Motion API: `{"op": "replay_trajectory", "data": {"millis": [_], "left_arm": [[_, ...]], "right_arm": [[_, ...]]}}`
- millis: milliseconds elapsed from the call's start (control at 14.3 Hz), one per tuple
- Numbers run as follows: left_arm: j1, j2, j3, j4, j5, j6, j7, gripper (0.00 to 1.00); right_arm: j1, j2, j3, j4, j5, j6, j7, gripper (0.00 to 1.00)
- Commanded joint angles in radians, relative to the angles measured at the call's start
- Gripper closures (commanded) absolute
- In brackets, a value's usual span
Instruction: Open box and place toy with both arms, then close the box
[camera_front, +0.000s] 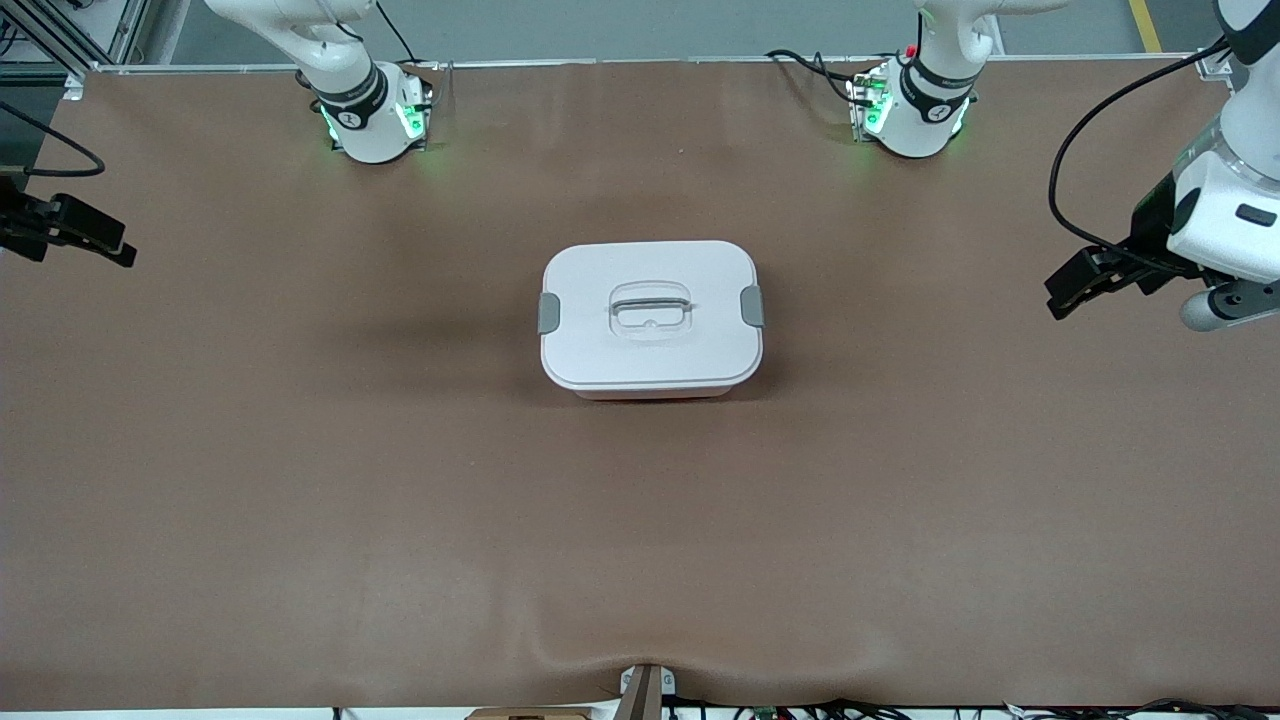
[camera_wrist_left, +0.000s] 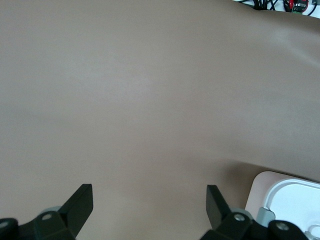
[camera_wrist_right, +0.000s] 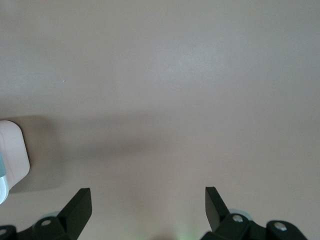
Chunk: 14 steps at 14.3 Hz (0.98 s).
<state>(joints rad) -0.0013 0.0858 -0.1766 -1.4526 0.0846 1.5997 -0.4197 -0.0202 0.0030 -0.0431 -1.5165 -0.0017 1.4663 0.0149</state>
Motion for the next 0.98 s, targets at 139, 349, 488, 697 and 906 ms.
{"op": "replay_trajectory", "data": {"millis": [139, 349, 488, 697, 906], "left_arm": [[0.042, -0.018, -0.004, -0.012, -0.014, -0.011, 0.085, 0.0], [0.044, -0.035, 0.018, -0.025, -0.019, -0.026, 0.11, 0.0], [0.011, -0.052, 0.081, -0.028, -0.064, -0.075, 0.139, 0.0], [0.009, -0.102, 0.097, -0.092, -0.072, -0.08, 0.199, 0.0], [0.007, -0.155, 0.111, -0.153, -0.072, -0.08, 0.202, 0.0]], "right_arm": [[-0.001, 0.003, 0.003, 0.012, 0.002, -0.004, 0.01, 0.0], [-0.001, 0.003, 0.002, 0.012, 0.002, -0.004, 0.01, 0.0], [-0.001, 0.003, 0.002, 0.012, 0.002, -0.004, 0.01, 0.0], [0.0, 0.003, 0.003, 0.012, 0.002, -0.004, 0.01, 0.0], [-0.001, 0.003, 0.003, 0.012, 0.002, -0.004, 0.01, 0.0]]}}
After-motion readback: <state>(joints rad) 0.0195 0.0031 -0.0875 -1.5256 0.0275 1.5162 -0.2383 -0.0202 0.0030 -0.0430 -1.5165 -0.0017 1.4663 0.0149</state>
